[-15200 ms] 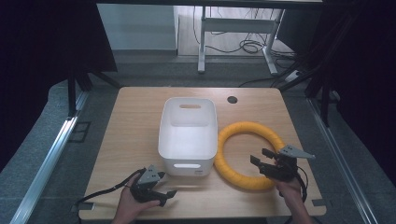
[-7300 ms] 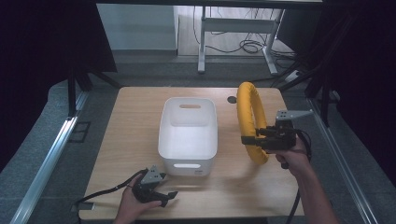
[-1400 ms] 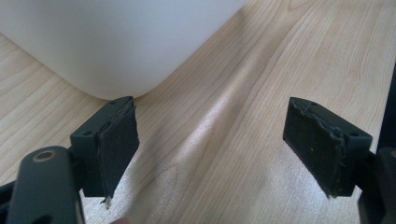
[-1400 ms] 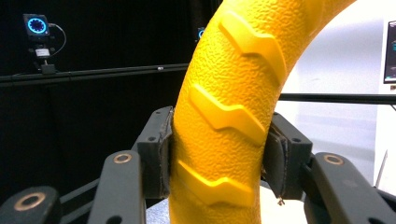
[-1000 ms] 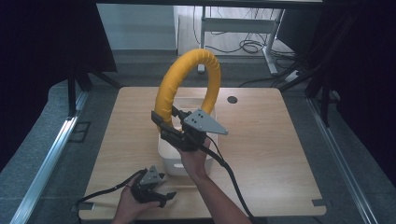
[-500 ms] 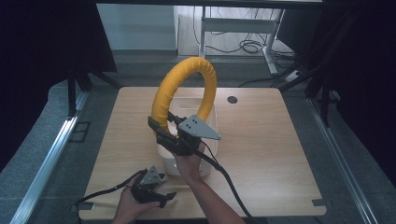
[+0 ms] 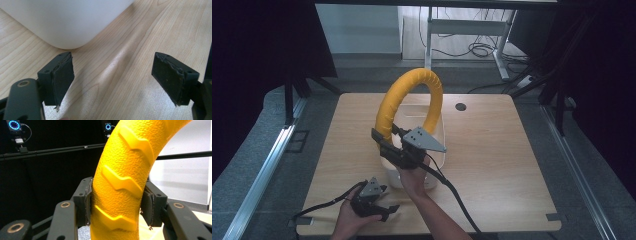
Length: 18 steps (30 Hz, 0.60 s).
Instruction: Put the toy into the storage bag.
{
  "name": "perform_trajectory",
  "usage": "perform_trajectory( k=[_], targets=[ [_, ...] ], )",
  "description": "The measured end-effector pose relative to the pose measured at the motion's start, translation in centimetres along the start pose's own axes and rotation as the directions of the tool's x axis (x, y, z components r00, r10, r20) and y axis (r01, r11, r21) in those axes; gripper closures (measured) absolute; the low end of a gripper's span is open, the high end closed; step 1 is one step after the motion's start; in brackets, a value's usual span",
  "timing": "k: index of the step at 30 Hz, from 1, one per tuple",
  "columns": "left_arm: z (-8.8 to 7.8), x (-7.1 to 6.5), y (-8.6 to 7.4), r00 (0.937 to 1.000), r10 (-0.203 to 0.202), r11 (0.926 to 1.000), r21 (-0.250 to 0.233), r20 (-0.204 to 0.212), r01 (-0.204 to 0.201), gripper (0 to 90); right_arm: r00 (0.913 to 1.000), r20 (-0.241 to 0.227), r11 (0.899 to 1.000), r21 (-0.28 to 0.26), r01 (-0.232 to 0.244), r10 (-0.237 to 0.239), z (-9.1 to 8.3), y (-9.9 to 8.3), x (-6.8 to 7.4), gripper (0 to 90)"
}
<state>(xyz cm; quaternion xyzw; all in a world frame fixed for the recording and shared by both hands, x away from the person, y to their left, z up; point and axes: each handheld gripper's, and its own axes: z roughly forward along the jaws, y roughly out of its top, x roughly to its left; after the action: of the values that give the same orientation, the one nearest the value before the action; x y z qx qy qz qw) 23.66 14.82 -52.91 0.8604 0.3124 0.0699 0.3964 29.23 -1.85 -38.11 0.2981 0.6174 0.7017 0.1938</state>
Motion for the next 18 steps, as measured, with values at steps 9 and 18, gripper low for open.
perform_trajectory(
  k=[9, 18],
  targets=[
    [0.1, 0.0, 0.0, 1.0000, -0.001, 1.0000, 0.002, 0.002, 0.001, 18.3, 0.9998, 0.006, 1.000, 0.010, -0.018, 0.018, -0.1, -0.9, -0.2, 49.0],
    [0.1, 0.0, 0.0, 1.0000, 0.000, 1.0000, 0.006, 0.005, 0.000, 18.3, 0.9993, 0.013, 0.999, 0.019, -0.034, 0.034, -0.2, -1.5, -0.5, 48.9]
  ],
)
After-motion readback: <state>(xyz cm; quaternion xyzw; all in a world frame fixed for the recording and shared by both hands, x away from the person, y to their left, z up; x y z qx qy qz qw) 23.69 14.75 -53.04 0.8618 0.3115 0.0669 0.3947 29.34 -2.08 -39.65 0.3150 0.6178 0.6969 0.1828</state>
